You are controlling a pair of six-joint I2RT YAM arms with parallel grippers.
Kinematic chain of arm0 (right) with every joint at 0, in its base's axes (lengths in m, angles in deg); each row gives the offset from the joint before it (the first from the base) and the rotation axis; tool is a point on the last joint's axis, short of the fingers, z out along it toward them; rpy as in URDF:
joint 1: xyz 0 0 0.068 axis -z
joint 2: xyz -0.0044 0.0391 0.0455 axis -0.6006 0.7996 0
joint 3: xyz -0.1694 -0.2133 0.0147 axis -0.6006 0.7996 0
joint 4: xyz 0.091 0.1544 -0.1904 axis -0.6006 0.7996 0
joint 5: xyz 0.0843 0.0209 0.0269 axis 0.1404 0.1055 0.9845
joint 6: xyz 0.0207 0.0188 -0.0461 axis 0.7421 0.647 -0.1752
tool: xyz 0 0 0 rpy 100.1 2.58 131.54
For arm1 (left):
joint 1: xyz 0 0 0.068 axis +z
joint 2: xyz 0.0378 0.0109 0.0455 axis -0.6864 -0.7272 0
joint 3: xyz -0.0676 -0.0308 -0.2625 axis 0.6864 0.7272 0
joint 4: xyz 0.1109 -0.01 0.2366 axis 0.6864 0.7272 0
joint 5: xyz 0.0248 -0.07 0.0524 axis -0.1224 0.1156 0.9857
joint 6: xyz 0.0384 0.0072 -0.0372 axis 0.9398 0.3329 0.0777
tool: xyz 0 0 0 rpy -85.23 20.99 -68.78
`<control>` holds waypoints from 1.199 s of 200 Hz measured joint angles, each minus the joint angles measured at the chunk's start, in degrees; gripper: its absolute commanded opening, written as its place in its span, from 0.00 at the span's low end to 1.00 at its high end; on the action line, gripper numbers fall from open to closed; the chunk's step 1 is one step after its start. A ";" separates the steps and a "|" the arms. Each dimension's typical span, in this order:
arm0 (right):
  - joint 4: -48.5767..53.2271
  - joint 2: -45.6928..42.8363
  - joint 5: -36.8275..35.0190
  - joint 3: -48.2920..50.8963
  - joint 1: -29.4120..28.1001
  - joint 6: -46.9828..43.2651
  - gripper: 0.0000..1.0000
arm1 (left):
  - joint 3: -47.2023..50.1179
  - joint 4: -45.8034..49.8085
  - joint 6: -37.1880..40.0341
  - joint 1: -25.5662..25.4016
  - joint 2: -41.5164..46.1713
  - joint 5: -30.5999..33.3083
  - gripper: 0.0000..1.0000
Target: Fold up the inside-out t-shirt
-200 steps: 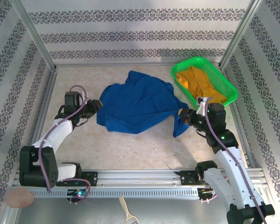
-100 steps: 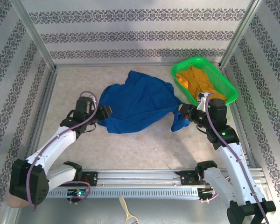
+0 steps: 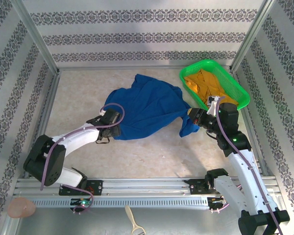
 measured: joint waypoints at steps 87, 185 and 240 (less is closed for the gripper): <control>-0.48 0.11 0.02 0.00 -0.11 0.17 0.00 | -6.51 0.26 0.74 0.00 -7.43 2.56 0.43; -0.98 0.44 0.00 0.00 -0.11 0.17 0.00 | -5.97 0.42 1.55 0.00 -8.44 2.80 0.00; -1.31 0.96 -0.42 -0.39 -0.11 0.13 0.00 | -5.68 1.20 1.86 0.00 -2.29 2.95 0.00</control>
